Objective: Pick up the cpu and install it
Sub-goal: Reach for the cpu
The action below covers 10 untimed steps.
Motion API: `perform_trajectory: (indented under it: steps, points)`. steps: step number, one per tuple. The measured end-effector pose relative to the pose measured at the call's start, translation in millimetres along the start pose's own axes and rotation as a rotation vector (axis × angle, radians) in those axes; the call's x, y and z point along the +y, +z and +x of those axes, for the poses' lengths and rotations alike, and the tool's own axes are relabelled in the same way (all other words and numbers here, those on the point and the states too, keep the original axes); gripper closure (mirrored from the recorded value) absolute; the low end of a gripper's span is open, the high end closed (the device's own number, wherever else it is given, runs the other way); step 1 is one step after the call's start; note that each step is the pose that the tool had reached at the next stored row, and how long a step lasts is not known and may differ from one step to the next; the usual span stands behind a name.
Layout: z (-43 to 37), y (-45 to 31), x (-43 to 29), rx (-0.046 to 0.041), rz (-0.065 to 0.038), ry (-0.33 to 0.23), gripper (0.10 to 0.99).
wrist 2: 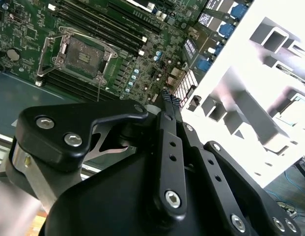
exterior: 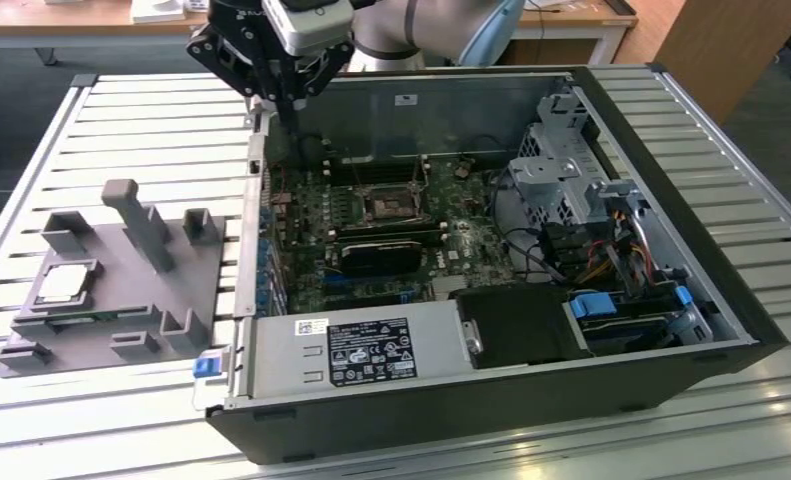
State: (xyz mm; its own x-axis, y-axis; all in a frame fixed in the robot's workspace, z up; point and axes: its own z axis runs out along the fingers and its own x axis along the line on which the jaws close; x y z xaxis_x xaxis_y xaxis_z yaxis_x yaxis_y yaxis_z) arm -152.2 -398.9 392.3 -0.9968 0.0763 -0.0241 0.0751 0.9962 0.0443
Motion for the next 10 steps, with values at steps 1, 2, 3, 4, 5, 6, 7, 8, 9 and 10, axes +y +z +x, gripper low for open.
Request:
perform_trajectory:
  steps: [1, 2, 3, 4, 5, 6, 7, 8, 9, 10]
  points:
    - [0.4, 0.0, 0.0, -0.0001, 0.000, 0.000, 0.980]
    - [0.7, 0.0, 0.0, 0.0000, 0.000, 0.000, 0.980]
    - [1.0, 0.0, -0.1, 0.0000, 0.000, 0.000, 0.980]
    - [1.3, 0.0, -0.1, 0.0000, 0.000, 0.000, 0.980]
    - [1.7, 0.0, -0.1, 0.0000, 0.000, 0.000, 0.980]
    - [2.0, 0.0, -0.1, -0.0001, 0.000, 0.000, 0.980]
    - [2.3, 0.0, -0.2, 0.0000, 0.000, 0.000, 0.980]
    - [2.7, 0.0, -0.2, 0.0000, 0.000, 0.000, 0.980]
    - [3.1, 0.0, -0.2, -0.0001, 0.000, 0.000, 0.980]
    - [3.4, 0.0, -0.2, -0.0001, 0.000, 0.000, 0.980]
